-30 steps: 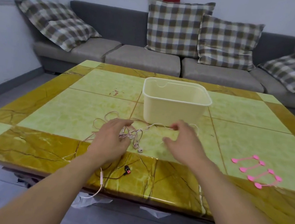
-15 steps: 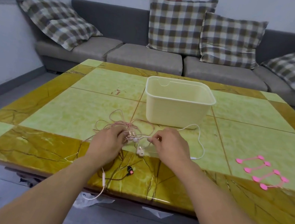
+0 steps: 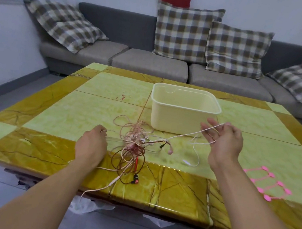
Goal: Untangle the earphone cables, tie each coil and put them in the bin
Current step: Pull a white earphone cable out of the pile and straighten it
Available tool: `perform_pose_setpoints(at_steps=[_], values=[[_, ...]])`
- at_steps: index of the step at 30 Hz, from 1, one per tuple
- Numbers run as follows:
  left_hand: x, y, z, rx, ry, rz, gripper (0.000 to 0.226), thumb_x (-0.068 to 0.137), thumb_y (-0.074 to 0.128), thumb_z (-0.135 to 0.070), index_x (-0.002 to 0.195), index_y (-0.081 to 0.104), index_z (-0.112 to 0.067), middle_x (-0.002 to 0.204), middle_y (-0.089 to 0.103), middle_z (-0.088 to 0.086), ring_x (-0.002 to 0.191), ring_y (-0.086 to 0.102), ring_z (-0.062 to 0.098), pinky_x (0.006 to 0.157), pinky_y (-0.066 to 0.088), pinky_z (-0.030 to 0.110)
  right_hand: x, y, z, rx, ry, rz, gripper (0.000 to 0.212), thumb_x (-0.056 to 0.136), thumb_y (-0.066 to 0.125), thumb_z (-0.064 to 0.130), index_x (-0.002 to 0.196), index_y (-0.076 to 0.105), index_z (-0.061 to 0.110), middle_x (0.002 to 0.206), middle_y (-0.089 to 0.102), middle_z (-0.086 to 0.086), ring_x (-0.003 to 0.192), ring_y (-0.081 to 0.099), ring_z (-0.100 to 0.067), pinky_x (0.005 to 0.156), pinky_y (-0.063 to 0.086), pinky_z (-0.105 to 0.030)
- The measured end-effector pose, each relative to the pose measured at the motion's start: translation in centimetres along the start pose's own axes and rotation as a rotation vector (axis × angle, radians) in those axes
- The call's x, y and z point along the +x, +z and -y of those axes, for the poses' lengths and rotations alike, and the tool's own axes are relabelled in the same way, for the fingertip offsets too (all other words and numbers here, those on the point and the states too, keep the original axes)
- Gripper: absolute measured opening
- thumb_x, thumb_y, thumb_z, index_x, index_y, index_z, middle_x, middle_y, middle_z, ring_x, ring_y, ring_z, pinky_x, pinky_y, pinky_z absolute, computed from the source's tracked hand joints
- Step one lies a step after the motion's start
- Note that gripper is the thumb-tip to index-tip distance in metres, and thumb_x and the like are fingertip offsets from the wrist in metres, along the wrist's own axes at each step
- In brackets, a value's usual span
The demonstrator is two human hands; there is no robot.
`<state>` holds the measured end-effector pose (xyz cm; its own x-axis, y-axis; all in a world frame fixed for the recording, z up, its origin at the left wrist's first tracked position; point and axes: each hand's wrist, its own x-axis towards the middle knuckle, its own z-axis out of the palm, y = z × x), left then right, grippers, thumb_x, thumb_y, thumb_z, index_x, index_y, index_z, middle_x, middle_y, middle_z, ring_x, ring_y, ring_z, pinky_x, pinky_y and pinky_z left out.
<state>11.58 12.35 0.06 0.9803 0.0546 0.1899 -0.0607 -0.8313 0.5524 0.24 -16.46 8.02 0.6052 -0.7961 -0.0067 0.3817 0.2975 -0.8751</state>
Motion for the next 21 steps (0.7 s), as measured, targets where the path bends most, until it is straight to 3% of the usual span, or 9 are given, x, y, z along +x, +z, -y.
perform_pose_setpoints(at_steps=[3, 6, 8, 11, 13, 15, 16, 18, 21], values=[[-0.3, -0.4, -0.8, -0.118, 0.068, -0.032, 0.055, 0.086, 0.05, 0.007, 0.136, 0.057, -0.017, 0.132, 0.063, 0.013, 0.121, 0.056, 0.036, 0.1, 0.049, 0.046, -0.3, -0.9, -0.6, -0.159, 0.144, 0.081, 0.013, 0.109, 0.039, 0.011, 0.101, 0.049, 0.014, 0.094, 0.076, -0.017, 0.076, 0.077, -0.028, 0.067, 0.061, -0.035], [-1.4, -0.8, -2.8, -0.215, 0.407, -0.088, 0.071, 0.069, 0.054, 0.02, 0.13, 0.062, -0.016, 0.135, 0.06, 0.008, 0.134, 0.046, 0.026, 0.116, 0.035, 0.044, -0.3, -1.1, -0.9, -0.27, 0.219, 0.169, 0.01, 0.105, 0.048, 0.013, 0.096, 0.054, 0.013, 0.093, 0.078, -0.014, 0.089, 0.076, -0.032, 0.074, 0.061, -0.038], [-2.3, -1.0, -4.5, -0.29, 0.595, -0.07, 0.056, 0.071, 0.06, 0.016, 0.116, 0.071, -0.016, 0.124, 0.066, 0.001, 0.126, 0.05, 0.017, 0.112, 0.036, 0.039, -0.2, -1.2, -1.1, -0.335, 0.2, 0.202, 0.012, 0.101, 0.051, 0.012, 0.091, 0.059, 0.012, 0.097, 0.078, -0.011, 0.102, 0.073, -0.031, 0.084, 0.06, -0.042], [-3.6, -0.5, -6.4, -0.243, 0.739, 0.123, 0.026, 0.088, 0.066, -0.017, 0.113, 0.073, -0.022, 0.113, 0.071, -0.009, 0.109, 0.055, 0.006, 0.104, 0.04, 0.032, -0.3, -1.1, -1.0, -0.353, 0.135, 0.271, 0.024, 0.098, 0.05, 0.011, 0.079, 0.064, 0.012, 0.107, 0.078, -0.007, 0.115, 0.068, -0.02, 0.1, 0.053, -0.038], [-4.1, 0.7, -6.5, -0.004, 0.74, 0.282, 0.031, 0.093, 0.063, -0.04, 0.121, 0.067, -0.028, 0.116, 0.069, -0.013, 0.111, 0.058, 0.009, 0.108, 0.039, 0.035, -0.5, -0.7, -0.3, -0.051, 0.244, 0.327, 0.027, 0.1, 0.045, 0.012, 0.076, 0.058, 0.011, 0.093, 0.078, -0.01, 0.104, 0.073, -0.023, 0.098, 0.053, -0.036], [-4.1, 1.8, -6.1, 0.195, 0.683, 0.309, 0.032, 0.094, 0.058, -0.05, 0.118, 0.068, -0.032, 0.117, 0.069, -0.013, 0.115, 0.057, 0.011, 0.112, 0.033, 0.035, -0.5, -0.4, 0.5, 0.187, 0.31, 0.305, 0.028, 0.102, 0.042, 0.014, 0.075, 0.051, 0.015, 0.062, 0.061, -0.003, 0.067, 0.067, -0.022, 0.073, 0.057, -0.032], [-4.1, 2.1, -6.0, 0.237, 0.651, 0.279, 0.03, 0.095, 0.055, -0.05, 0.114, 0.069, -0.032, 0.116, 0.069, -0.013, 0.115, 0.056, 0.012, 0.111, 0.032, 0.035, -0.4, -0.3, 0.7, 0.153, 0.294, 0.278, 0.029, 0.103, 0.042, 0.014, 0.074, 0.048, 0.017, 0.056, 0.048, 0.001, 0.052, 0.052, -0.019, 0.058, 0.05, -0.028], [-3.8, 2.3, -5.9, 0.276, 0.582, 0.194, 0.028, 0.095, 0.049, -0.045, 0.108, 0.07, -0.031, 0.114, 0.069, -0.012, 0.115, 0.055, 0.012, 0.109, 0.032, 0.035, -0.1, -0.4, 0.5, -0.26, 0.155, 0.286, 0.028, 0.103, 0.045, 0.018, 0.075, 0.046, 0.019, 0.057, 0.039, 0.005, 0.051, 0.031, -0.016, 0.046, 0.029, -0.025], [-3.5, 2.4, -5.8, 0.329, 0.485, 0.121, 0.03, 0.099, 0.044, -0.04, 0.111, 0.07, -0.03, 0.123, 0.067, -0.01, 0.124, 0.052, 0.014, 0.112, 0.03, 0.039, -0.1, -1.4, -1.1, -1.093, -0.003, 0.462, 0.02, 0.093, 0.067, 0.045, 0.097, 0.06, 0.026, 0.088, 0.059, 0.009, 0.077, 0.055, -0.013, 0.063, 0.038, -0.03]])
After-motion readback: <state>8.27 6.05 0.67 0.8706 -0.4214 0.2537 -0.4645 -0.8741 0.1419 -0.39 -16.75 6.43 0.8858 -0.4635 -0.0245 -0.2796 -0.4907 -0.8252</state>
